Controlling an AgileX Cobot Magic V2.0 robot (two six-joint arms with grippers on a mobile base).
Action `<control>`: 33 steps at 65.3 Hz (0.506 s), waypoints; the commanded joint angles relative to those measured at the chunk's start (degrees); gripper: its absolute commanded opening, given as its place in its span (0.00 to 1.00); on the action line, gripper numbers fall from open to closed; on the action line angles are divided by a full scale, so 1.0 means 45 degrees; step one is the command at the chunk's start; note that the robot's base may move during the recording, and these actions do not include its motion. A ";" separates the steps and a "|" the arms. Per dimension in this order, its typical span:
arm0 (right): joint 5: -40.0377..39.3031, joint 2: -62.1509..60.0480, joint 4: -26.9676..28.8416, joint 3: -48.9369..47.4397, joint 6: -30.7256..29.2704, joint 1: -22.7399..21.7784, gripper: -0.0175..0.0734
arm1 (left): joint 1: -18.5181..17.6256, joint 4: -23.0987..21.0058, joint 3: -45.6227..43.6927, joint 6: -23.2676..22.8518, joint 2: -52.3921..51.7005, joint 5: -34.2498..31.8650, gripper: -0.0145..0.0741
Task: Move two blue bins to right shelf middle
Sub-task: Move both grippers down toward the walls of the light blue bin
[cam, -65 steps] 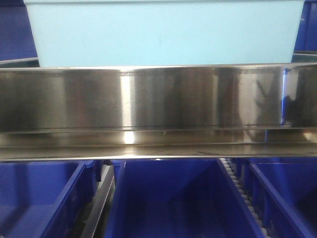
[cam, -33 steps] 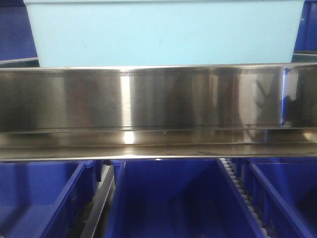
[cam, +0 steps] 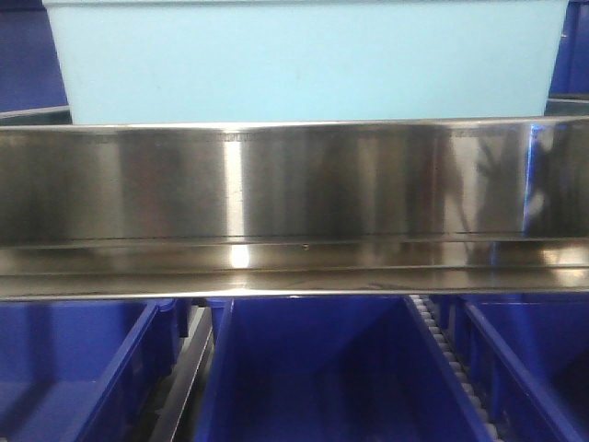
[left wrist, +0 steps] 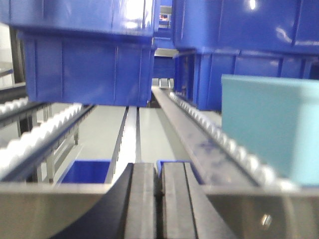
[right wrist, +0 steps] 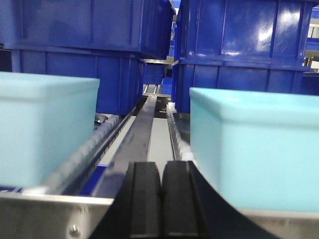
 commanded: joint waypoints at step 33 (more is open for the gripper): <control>0.4843 0.5023 0.0028 -0.7134 -0.0050 0.0006 0.01 | -0.0039 0.0175 -0.7314 -0.0045 0.5418 0.5074 0.04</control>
